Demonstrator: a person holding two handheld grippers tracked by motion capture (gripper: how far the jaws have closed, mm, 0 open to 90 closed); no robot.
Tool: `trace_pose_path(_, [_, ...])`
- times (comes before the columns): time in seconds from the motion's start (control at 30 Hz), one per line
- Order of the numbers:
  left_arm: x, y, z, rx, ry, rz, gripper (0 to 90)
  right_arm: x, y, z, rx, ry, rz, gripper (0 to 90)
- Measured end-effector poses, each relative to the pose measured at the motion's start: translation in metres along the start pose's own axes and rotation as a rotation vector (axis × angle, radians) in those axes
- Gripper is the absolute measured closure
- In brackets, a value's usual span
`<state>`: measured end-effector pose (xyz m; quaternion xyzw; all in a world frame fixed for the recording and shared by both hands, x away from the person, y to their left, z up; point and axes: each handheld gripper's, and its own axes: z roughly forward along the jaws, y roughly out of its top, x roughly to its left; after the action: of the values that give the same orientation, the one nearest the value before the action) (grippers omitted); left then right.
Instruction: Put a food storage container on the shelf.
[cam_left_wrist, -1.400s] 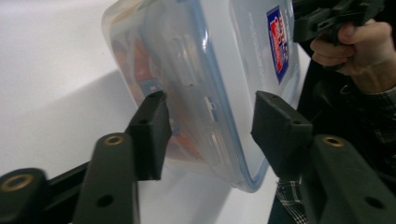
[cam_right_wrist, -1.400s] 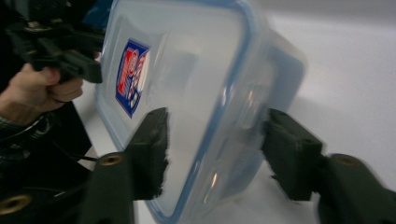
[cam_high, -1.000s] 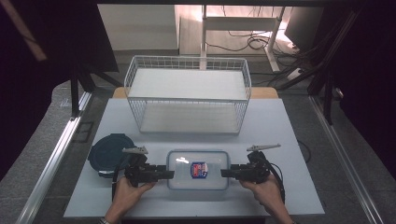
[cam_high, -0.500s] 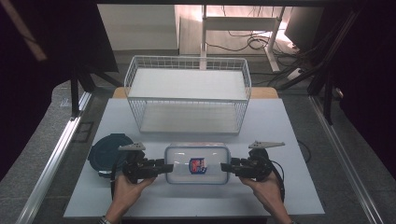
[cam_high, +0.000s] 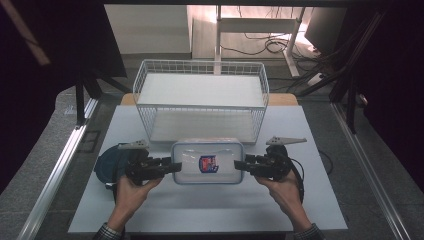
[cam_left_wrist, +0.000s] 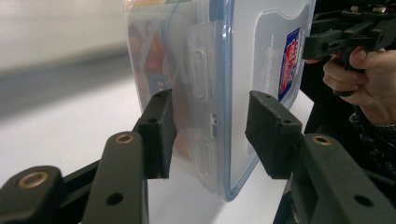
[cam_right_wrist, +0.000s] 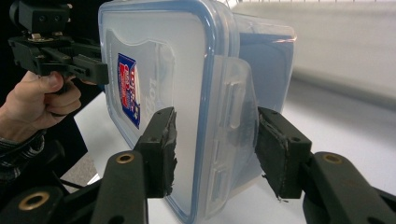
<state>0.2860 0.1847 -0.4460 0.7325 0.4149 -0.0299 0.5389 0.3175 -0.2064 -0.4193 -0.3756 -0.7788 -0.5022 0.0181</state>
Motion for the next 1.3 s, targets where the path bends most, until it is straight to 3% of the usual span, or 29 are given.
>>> trace_pose_path(0.9, [0.008,0.101,-0.034,-0.102,0.025,0.045,52.8,0.005,0.106,-0.002,-0.086,0.007,-0.081,49.9])
trace_pose_path(1.3, [0.022,0.139,-0.039,-0.138,0.008,0.046,53.0,-0.002,0.141,0.001,-0.118,0.017,-0.069,50.7])
